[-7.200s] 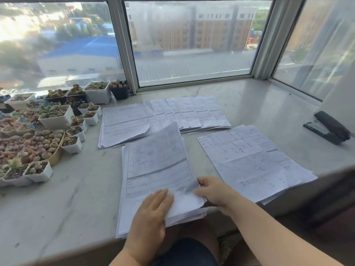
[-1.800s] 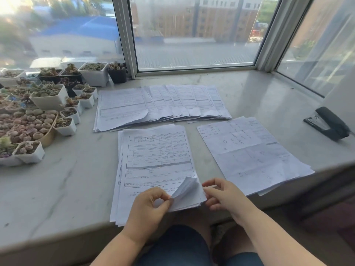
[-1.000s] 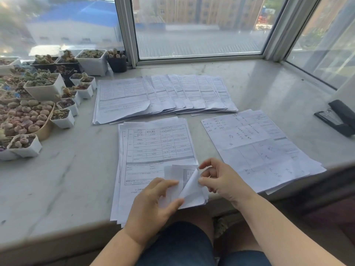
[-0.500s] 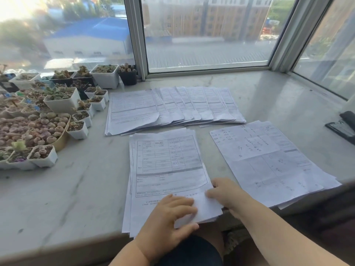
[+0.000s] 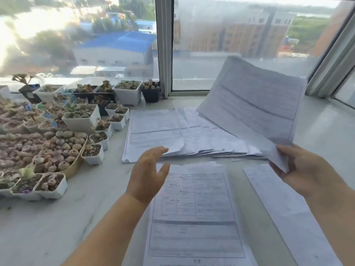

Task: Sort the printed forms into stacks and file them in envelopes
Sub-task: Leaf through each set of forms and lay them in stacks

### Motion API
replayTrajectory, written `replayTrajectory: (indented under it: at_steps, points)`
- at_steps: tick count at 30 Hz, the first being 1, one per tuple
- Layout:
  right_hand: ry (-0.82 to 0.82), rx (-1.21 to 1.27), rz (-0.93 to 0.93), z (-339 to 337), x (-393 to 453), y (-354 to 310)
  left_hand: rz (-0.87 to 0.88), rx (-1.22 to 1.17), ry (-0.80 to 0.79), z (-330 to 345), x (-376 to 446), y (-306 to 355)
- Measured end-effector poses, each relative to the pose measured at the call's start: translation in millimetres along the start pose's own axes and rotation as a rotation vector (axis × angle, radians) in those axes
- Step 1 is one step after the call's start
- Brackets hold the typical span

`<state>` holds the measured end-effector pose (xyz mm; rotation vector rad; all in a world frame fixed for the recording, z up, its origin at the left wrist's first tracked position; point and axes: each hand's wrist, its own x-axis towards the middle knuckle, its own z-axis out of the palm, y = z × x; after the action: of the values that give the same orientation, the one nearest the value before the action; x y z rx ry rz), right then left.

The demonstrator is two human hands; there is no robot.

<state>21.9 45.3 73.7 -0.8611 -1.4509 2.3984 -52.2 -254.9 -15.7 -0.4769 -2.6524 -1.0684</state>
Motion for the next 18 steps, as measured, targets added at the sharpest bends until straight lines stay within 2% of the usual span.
replayTrajectory:
  at_steps: [8, 12, 18]
  points:
    - [-0.080, 0.076, 0.131, 78.3, 103.7, 27.6, -0.103, 0.234, -0.280, 49.5, 80.1, -55.3]
    - [-0.141, 0.050, 0.197, 113.8, 139.0, 51.4, -0.183, 0.099, -0.133, 56.3, 79.5, -71.8]
    - [-0.199, -0.080, 0.268, 137.3, 171.1, 84.8, -0.352, -0.204, -0.078, 51.5, 79.5, -86.4]
